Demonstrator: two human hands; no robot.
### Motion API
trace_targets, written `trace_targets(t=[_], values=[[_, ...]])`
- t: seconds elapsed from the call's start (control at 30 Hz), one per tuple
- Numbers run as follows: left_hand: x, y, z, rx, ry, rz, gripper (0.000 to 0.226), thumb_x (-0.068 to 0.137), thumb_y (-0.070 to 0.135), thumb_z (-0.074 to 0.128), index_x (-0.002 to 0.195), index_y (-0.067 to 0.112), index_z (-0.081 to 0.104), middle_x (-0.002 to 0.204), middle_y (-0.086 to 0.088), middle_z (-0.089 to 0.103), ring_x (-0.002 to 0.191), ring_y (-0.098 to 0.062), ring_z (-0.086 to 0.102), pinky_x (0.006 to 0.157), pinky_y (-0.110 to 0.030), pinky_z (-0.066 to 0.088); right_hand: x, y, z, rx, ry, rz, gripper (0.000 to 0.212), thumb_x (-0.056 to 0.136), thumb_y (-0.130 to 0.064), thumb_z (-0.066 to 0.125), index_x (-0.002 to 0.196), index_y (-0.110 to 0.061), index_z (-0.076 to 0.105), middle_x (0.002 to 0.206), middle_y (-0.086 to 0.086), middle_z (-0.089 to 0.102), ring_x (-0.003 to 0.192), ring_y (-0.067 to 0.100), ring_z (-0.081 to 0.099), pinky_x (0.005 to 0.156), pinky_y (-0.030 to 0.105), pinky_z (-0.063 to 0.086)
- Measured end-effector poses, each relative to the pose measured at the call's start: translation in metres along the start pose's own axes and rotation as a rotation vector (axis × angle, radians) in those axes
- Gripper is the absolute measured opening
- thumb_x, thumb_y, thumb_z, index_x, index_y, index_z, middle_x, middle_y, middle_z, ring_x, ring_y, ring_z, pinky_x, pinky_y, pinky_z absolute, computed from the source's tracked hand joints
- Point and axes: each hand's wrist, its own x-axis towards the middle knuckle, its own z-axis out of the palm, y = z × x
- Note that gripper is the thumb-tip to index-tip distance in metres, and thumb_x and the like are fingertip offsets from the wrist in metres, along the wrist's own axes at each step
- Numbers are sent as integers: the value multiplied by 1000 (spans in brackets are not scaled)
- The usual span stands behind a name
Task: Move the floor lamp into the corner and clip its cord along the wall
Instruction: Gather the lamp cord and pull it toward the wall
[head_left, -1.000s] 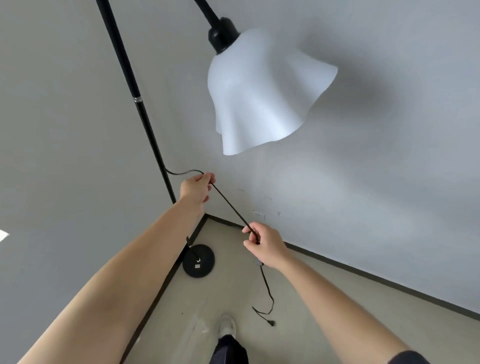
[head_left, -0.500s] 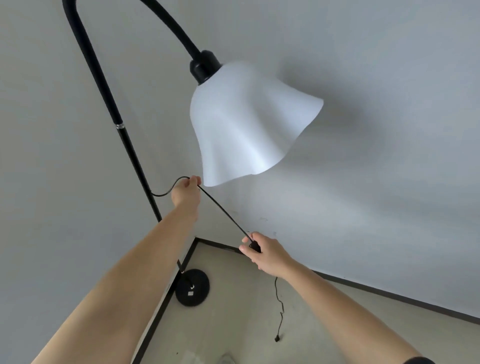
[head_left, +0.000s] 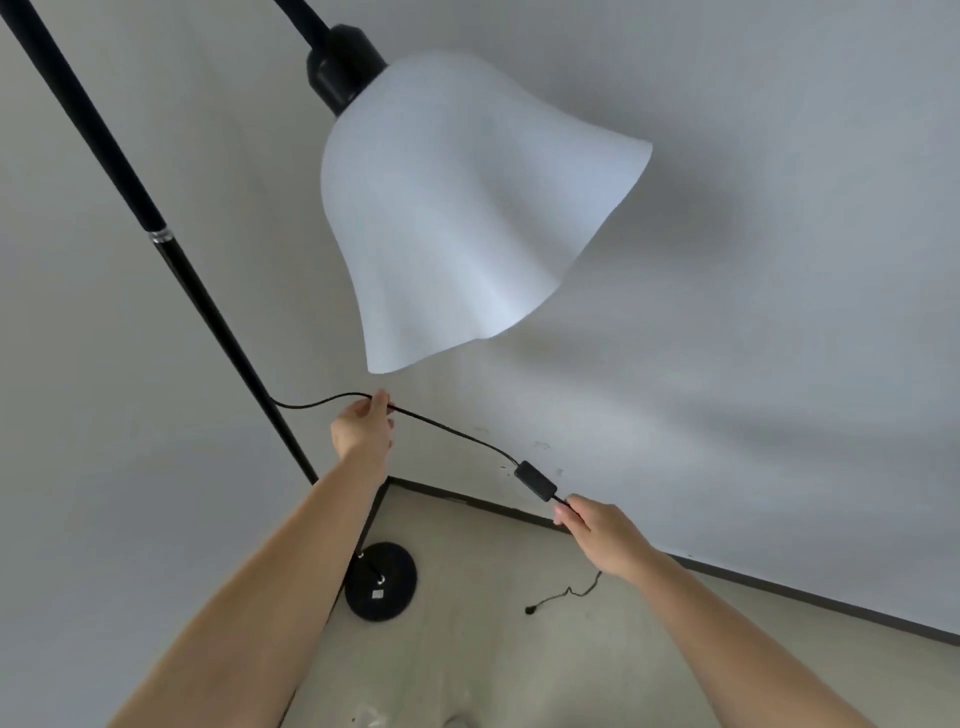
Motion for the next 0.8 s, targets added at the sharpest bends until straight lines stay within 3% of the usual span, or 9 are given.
trace_targets(t=[0.07, 0.13, 0.23, 0.37, 0.43, 0.5, 0.67, 0.8], values=[[-3, -11, 5, 8, -120, -99, 25, 95, 43, 59, 88, 20, 65, 97, 1, 69, 88, -17, 65, 76, -34, 57, 3, -17, 0, -17, 16, -48, 29, 105, -46, 33, 83, -40, 51, 60, -8, 48, 49, 11, 42, 49, 24, 30], [-12, -23, 14, 63, -266, -237, 41, 93, 51, 60, 101, 10, 62, 106, -7, 65, 100, -25, 64, 85, -41, 57, 6, -34, -1, -43, 20, -102, 24, 106, -43, 33, 87, -40, 47, 59, -9, 45, 48, 10, 40, 49, 25, 28], [-32, -41, 28, 175, -488, -376, 64, 87, 61, 62, 115, 4, 57, 114, -11, 62, 108, -27, 61, 84, -42, 56, 10, -51, -1, -23, 29, -159, 22, 107, -41, 35, 94, -34, 52, 62, -5, 49, 52, 13, 42, 50, 26, 30], [-54, -60, 42, 189, -761, -435, 57, 88, 57, 64, 119, 9, 67, 115, -2, 71, 110, -18, 61, 81, -36, 48, 9, -49, 1, 32, -29, -156, 29, 106, -41, 38, 103, -29, 64, 70, -4, 61, 48, 10, 43, 51, 25, 33], [-61, -66, 49, 160, -724, -381, 41, 93, 38, 66, 123, 9, 68, 103, -1, 74, 100, -15, 64, 73, -32, 43, 8, -43, 0, 57, -73, -143, 30, 105, -42, 39, 101, -28, 66, 75, -9, 66, 48, 6, 44, 52, 24, 33], [-65, -69, 56, 107, -599, -310, 34, 93, 25, 69, 122, 7, 66, 98, -4, 74, 90, -15, 65, 64, -30, 38, 8, -34, 0, 95, -82, -117, 30, 103, -44, 43, 100, -25, 66, 82, -1, 69, 53, 8, 46, 54, 25, 36], [-53, -59, 51, -115, -283, -276, 20, 91, 19, 72, 109, 12, 65, 89, -3, 71, 76, -12, 63, 60, -29, 44, 2, 19, -7, 31, -78, 24, 39, 99, -43, 47, 88, -7, 55, 76, 1, 56, 63, 15, 43, 59, 32, 33], [-39, -52, 35, -207, -101, -271, 14, 90, 23, 73, 100, 16, 66, 85, -2, 71, 73, -12, 63, 62, -28, 50, -14, 73, -19, -12, -57, 79, 38, 100, -52, 44, 80, -28, 66, 68, -5, 60, 53, 10, 47, 56, 26, 36]])
